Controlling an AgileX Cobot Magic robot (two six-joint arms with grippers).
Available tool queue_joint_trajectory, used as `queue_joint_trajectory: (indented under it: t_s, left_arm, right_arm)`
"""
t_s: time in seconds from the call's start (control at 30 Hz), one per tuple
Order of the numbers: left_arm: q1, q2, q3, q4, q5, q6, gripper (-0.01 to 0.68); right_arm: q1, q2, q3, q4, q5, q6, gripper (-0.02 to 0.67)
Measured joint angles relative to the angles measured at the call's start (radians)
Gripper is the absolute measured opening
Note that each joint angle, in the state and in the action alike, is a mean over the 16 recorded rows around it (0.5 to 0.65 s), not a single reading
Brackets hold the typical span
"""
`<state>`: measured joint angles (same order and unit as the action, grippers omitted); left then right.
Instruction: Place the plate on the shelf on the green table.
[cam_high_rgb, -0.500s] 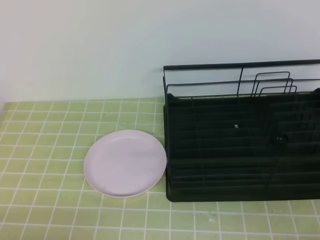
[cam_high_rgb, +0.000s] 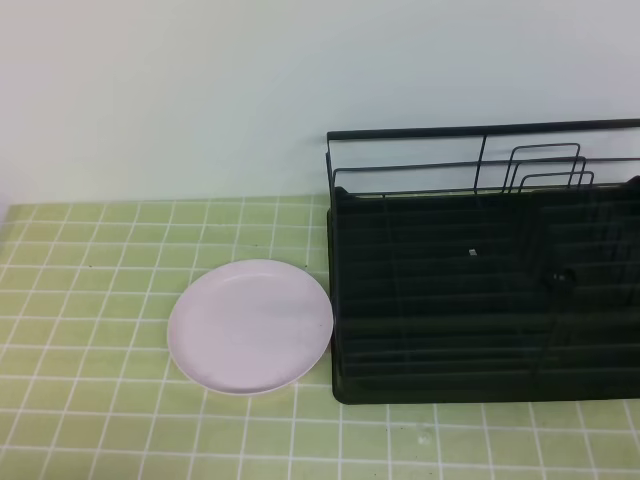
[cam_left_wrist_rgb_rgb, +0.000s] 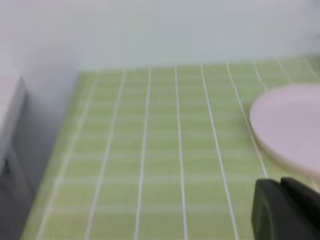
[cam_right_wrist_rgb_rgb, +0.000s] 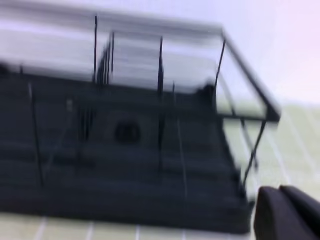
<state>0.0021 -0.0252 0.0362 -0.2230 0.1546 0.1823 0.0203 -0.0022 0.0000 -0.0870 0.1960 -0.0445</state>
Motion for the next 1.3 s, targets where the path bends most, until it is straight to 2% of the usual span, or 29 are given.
queue_joint_trajectory:
  t_s: [0.4,0.63,0.8,0.97,1.13,1.3]
  left_arm:
    - [0.0,0.0,0.0,0.001,-0.49,0.003,0.0]
    - [0.001,0.0,0.0,-0.008,-0.623,0.056,0.0]
    - [0.001,0.0,-0.002,-0.021,-0.633,0.092,0.0]
    - [0.002,0.0,-0.03,-0.027,-0.589,0.118,0.0]
    - [0.002,0.0,-0.106,-0.026,-0.453,0.105,0.0]
    - [0.001,0.0,-0.203,-0.052,-0.275,0.088,0.0]
  right_arm:
    - [0.0,0.0,0.0,0.0,-0.486,0.001,-0.001]
    - [0.0,0.0,0.0,0.0,-0.642,-0.003,-0.001]
    - [0.0,0.0,0.0,0.001,-0.657,-0.024,-0.001]
    - [0.0,0.0,-0.022,0.001,-0.587,-0.048,-0.001]
    - [0.0,0.001,-0.088,0.002,-0.431,-0.082,-0.001]
    - [0.0,0.007,-0.175,0.006,-0.187,-0.101,-0.001]
